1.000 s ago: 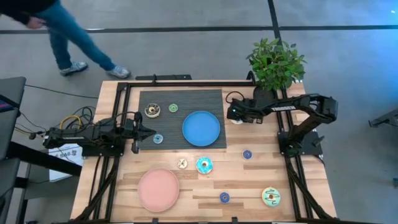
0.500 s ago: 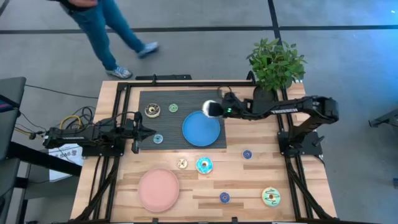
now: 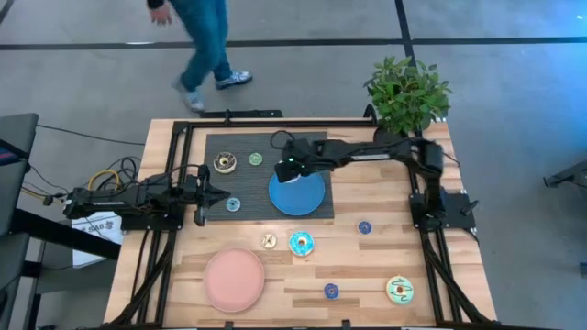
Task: Pick & Place donuts
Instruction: Put the large white donut on the blue plate
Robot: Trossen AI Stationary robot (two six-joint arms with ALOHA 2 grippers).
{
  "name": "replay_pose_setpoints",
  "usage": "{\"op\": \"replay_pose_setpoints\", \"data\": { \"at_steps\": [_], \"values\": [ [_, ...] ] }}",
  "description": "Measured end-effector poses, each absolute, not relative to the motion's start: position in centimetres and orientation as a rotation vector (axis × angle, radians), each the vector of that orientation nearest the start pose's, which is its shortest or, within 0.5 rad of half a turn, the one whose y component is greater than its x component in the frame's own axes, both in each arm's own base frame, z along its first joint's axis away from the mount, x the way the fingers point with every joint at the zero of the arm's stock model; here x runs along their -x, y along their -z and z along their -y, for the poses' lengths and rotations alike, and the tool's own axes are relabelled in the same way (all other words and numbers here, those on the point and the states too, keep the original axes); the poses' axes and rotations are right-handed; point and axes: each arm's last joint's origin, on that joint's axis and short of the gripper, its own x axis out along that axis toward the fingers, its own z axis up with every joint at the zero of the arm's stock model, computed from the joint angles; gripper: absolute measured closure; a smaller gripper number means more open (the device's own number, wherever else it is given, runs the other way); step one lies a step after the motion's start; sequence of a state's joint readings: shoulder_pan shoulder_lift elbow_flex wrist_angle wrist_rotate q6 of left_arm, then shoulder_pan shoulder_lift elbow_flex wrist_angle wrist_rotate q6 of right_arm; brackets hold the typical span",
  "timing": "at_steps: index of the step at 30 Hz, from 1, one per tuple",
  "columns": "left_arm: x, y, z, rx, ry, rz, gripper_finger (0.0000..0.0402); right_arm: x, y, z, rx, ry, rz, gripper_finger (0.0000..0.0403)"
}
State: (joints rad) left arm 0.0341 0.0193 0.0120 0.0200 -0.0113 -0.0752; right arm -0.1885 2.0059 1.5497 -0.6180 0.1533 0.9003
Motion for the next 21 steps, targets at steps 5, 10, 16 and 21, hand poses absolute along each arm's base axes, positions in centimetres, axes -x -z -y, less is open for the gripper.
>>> {"op": "replay_pose_setpoints", "data": {
  "at_steps": [5, 10, 16, 21],
  "values": [
    [-9.8, -16.8, -0.4, 0.075, -0.045, 0.014, 0.0402, -43.3, -18.8, 9.1, -0.839, 0.736, -0.946, 0.0266],
    [-9.8, -16.8, -0.4, 0.075, -0.045, 0.014, 0.0402, -43.6, -16.4, 9.2, -0.820, 0.769, -1.079, 0.0258],
    [-9.8, -16.8, -0.4, 0.075, -0.045, 0.014, 0.0402, -43.8, -15.9, 9.2, -0.833, 0.789, -1.082, 0.0249],
    [-9.8, -16.8, -0.4, 0.075, -0.045, 0.014, 0.0402, -43.7, -16.6, 9.2, -0.829, 0.798, -1.061, 0.0234]
  ]
}}
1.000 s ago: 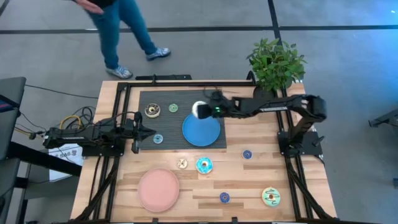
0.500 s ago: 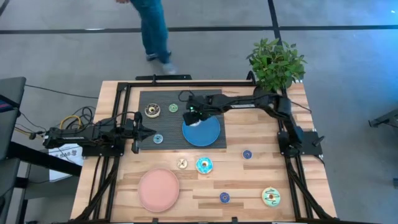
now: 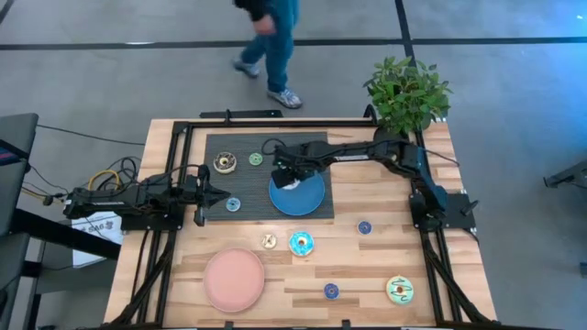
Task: Pick & Place donuts
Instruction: Put the large white donut on the blue plate
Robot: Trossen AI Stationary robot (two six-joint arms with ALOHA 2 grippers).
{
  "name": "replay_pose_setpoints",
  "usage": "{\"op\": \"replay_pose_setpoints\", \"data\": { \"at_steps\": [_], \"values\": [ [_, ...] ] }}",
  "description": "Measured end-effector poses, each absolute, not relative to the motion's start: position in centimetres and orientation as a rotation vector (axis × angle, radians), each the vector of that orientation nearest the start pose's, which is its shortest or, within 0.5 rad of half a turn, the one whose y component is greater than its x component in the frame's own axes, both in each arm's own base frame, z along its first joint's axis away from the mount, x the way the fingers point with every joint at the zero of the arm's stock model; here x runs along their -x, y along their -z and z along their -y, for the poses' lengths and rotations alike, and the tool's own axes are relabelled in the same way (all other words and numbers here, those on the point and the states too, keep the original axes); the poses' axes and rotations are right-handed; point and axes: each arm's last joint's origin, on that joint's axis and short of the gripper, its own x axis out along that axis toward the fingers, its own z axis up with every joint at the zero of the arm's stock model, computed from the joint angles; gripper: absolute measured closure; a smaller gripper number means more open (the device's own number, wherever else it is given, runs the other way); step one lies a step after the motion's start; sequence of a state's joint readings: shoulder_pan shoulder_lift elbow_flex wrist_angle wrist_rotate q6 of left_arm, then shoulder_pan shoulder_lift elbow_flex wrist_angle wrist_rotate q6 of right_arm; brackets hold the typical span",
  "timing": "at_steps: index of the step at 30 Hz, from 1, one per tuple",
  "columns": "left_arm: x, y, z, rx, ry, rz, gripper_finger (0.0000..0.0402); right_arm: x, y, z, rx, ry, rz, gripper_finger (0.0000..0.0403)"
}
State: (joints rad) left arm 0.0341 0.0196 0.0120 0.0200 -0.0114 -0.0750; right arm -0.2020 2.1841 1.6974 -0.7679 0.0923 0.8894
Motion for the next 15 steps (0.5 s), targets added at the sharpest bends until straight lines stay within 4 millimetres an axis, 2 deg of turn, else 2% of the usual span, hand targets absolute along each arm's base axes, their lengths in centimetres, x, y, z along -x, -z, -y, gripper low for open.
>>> {"op": "replay_pose_setpoints", "data": {
  "at_steps": [10, 15],
  "values": [
    [-9.81, -16.80, -0.37, 0.075, -0.045, 0.014, 0.0402, -43.65, -16.52, 9.31, -0.823, 0.810, -1.061, 0.0183],
    [-9.81, -16.80, -0.37, 0.075, -0.045, 0.014, 0.0402, -43.62, -16.52, 9.30, -0.823, 0.811, -1.064, 0.0172]
  ]
}}
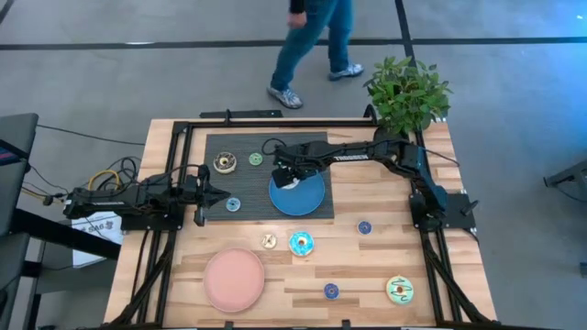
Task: Pick & Place donuts
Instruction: Put the large white donut on the blue plate, then put the small green donut on the pink plate
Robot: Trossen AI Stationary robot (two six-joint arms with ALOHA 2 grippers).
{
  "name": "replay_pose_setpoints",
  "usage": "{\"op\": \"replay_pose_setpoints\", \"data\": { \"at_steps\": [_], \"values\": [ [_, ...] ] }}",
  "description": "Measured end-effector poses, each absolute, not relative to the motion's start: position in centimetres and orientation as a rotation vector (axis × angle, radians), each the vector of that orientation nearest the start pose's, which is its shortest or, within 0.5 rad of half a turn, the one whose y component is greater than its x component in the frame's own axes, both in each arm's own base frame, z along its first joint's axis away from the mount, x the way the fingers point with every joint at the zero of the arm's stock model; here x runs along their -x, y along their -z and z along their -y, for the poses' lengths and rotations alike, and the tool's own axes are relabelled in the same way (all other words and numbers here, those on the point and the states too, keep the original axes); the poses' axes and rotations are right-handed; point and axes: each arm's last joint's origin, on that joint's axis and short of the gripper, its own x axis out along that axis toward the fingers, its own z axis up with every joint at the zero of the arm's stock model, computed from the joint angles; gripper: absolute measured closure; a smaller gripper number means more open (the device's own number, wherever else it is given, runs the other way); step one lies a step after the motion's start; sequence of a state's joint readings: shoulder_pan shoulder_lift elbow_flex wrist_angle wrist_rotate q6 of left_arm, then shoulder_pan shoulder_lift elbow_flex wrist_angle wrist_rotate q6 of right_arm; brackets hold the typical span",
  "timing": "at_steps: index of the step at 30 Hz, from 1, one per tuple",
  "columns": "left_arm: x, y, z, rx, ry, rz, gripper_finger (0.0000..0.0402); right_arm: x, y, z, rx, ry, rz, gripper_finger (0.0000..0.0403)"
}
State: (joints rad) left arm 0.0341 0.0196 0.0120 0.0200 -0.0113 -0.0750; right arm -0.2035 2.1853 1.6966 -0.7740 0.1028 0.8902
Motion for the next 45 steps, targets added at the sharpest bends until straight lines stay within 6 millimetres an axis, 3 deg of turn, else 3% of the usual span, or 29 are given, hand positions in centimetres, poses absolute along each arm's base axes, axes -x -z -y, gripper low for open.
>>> {"op": "replay_pose_setpoints", "data": {
  "at_steps": [7, 13, 22, 30, 34, 41, 45],
  "values": [
    [-9.8, -16.8, -0.4, 0.075, -0.045, 0.014, 0.0402, -43.6, -16.5, 9.3, -0.822, 0.812, -1.068, 0.0174],
    [-9.8, -16.8, -0.4, 0.075, -0.045, 0.014, 0.0402, -43.1, -17.8, 9.2, -0.815, 0.817, -1.060, 0.0174],
    [-9.8, -16.8, -0.4, 0.075, -0.045, 0.014, 0.0402, -41.9, -22.0, 9.0, -0.756, 0.765, -0.997, 0.0175],
    [-9.8, -16.8, -0.4, 0.075, -0.045, 0.014, 0.0402, -40.3, -26.4, 5.1, -0.586, 0.593, -1.017, 0.0179],
    [-9.8, -16.8, -0.4, 0.075, -0.045, 0.014, 0.0402, -39.0, -26.3, 3.0, -0.520, 0.530, -1.057, 0.0222],
    [-9.8, -16.8, -0.4, 0.075, -0.045, 0.014, 0.0402, -36.0, -23.6, -0.1, -0.479, 0.449, -1.104, 0.0385],
    [-9.8, -16.8, -0.4, 0.075, -0.045, 0.014, 0.0402, -33.5, -22.4, -1.3, -0.422, 0.369, -1.071, 0.0384]
  ]
}}
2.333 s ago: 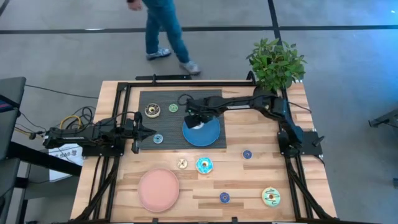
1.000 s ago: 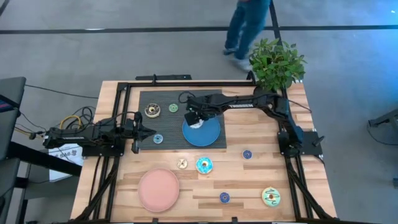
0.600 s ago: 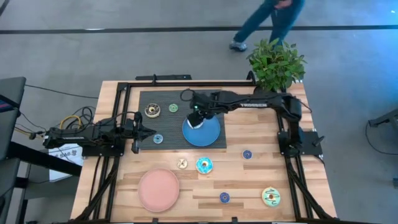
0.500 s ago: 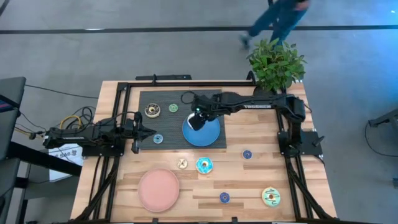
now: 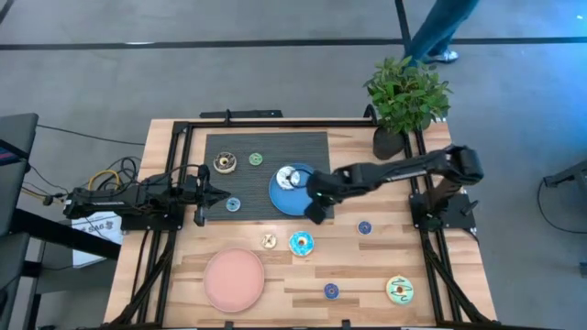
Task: Pick & Place donuts
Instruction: Put the small green donut on the pink plate
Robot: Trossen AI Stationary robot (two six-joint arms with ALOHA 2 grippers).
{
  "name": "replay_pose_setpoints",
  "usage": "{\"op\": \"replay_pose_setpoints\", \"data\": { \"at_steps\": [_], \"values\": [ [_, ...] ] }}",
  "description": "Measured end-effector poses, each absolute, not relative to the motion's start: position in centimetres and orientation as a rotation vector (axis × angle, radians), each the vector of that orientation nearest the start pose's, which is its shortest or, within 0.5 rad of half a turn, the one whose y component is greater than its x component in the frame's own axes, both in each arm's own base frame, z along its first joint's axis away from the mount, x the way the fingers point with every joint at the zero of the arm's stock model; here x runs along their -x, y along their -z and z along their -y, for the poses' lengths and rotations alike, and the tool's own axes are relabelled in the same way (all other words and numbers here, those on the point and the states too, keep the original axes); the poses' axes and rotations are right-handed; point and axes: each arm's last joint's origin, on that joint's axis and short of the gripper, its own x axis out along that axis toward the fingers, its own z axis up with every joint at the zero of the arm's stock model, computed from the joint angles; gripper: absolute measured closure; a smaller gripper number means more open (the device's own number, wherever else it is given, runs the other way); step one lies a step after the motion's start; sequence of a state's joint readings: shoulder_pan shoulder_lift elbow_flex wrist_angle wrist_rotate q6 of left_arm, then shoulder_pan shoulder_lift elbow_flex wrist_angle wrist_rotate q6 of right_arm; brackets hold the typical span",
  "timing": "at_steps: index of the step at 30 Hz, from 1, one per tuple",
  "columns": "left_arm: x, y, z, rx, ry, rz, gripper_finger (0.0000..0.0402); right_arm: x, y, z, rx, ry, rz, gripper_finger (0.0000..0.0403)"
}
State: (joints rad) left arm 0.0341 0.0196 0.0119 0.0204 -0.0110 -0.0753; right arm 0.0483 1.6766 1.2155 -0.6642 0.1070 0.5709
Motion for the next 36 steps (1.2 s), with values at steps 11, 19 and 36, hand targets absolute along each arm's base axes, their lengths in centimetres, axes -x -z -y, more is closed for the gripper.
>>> {"op": "replay_pose_setpoints", "data": {
  "at_steps": [11, 19, 36],
  "values": [
    [-9.8, -16.8, -0.4, 0.075, -0.045, 0.014, 0.0402, -22.7, -22.3, -3.4, -0.385, 0.275, -0.998, 0.0394],
    [-9.8, -16.8, -0.4, 0.075, -0.045, 0.014, 0.0402, -17.7, -22.4, -3.1, -0.424, 0.234, -0.919, 0.0397],
    [-9.8, -16.8, -0.4, 0.075, -0.045, 0.014, 0.0402, -15.9, -21.1, -2.4, -0.453, 0.310, -0.994, 0.0402]
  ]
}}
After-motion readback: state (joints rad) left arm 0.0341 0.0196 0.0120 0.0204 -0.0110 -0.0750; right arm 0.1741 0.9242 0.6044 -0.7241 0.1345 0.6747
